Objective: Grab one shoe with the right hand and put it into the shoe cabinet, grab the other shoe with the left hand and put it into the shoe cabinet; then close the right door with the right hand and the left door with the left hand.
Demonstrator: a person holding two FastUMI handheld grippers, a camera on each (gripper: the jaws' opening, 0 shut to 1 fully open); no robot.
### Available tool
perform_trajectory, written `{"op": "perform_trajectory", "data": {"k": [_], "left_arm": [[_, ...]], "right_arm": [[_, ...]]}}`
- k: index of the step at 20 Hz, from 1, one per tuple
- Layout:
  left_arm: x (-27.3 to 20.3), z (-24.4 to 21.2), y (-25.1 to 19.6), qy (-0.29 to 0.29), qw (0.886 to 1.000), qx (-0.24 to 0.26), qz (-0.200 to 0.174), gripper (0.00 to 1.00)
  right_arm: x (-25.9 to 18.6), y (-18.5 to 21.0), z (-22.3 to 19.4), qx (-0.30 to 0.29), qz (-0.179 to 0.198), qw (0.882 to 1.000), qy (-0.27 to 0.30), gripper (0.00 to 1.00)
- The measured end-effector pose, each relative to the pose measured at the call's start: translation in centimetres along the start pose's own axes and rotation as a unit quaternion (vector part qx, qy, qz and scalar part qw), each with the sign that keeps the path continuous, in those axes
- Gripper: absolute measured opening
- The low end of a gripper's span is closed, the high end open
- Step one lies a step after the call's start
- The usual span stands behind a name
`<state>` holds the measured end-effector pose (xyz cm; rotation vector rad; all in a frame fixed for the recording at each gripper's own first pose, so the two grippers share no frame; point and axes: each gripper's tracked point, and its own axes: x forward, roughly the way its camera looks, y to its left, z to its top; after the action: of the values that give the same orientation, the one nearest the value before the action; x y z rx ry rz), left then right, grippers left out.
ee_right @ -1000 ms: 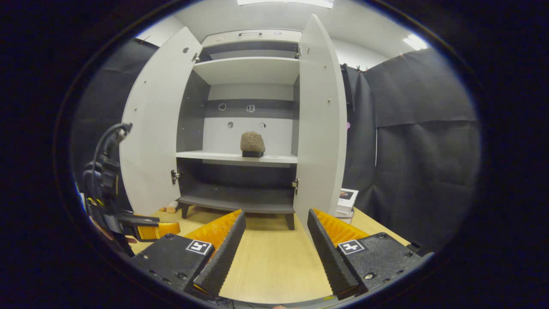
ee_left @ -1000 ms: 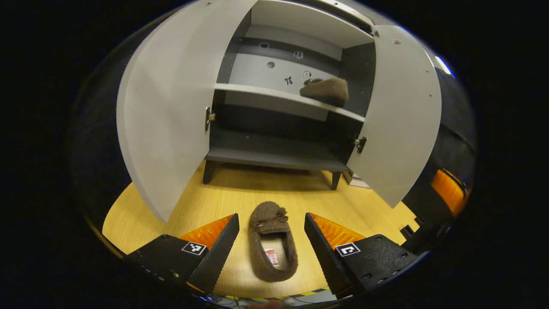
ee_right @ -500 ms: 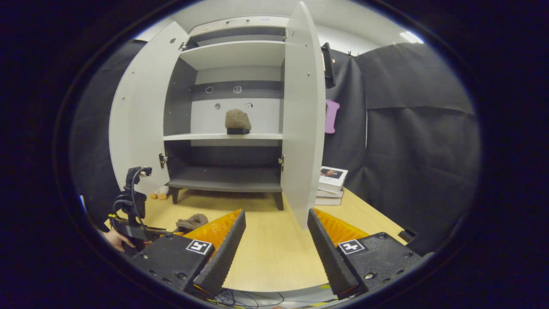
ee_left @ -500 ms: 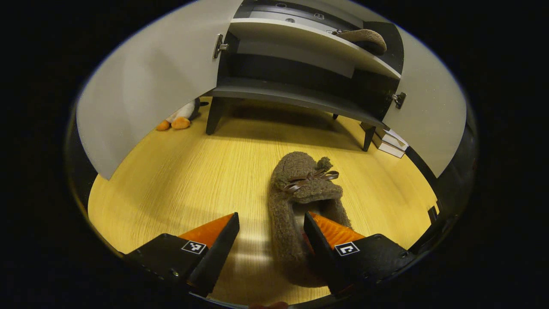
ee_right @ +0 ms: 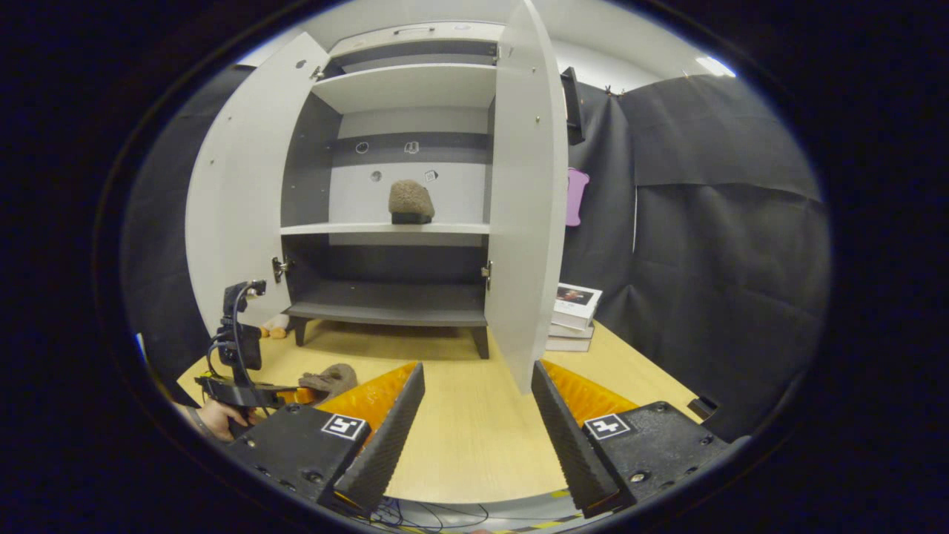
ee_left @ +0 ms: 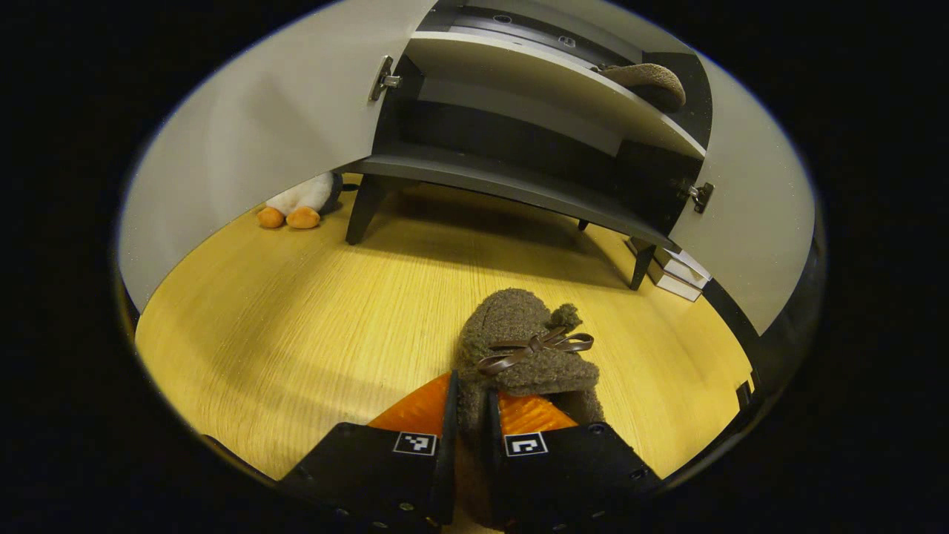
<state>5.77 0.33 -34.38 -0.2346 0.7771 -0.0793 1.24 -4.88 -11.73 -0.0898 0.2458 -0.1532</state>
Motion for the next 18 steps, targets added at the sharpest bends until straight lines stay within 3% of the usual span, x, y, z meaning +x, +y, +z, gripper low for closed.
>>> {"op": "perform_trajectory", "data": {"k": [1,2,5,12,15,17,18], "left_arm": [[0.0,0.0,-0.1,-0.005,1.0,0.007,-0.005,0.07],[-0.1,0.2,-0.6,-0.005,1.0,0.013,-0.012,0.02],[-3.0,1.7,-1.9,-0.018,1.0,0.02,-0.014,0.0],[-13.5,19.3,-8.4,-0.203,0.979,0.033,-0.006,0.0],[-14.5,28.1,-10.3,-0.245,0.969,0.013,-0.008,0.0],[-13.0,33.3,-10.4,-0.255,0.967,0.01,0.002,0.0],[-11.8,35.6,-10.3,-0.251,0.968,0.017,0.012,0.05]], "right_arm": [[0.1,-0.1,0.0,-0.001,-0.002,1.0,0.001,0.92],[0.2,-0.2,0.0,-0.001,-0.002,1.0,0.001,0.92],[0.3,-0.2,-0.1,-0.003,0.002,1.0,0.0,0.92],[0.5,0.9,0.3,-0.004,0.019,1.0,-0.014,0.92],[0.3,1.1,0.5,-0.009,0.024,0.999,-0.019,0.92],[0.2,1.2,0.6,-0.009,0.025,0.999,-0.022,0.92],[0.0,1.2,0.6,-0.007,0.026,0.999,-0.023,0.92]]}}
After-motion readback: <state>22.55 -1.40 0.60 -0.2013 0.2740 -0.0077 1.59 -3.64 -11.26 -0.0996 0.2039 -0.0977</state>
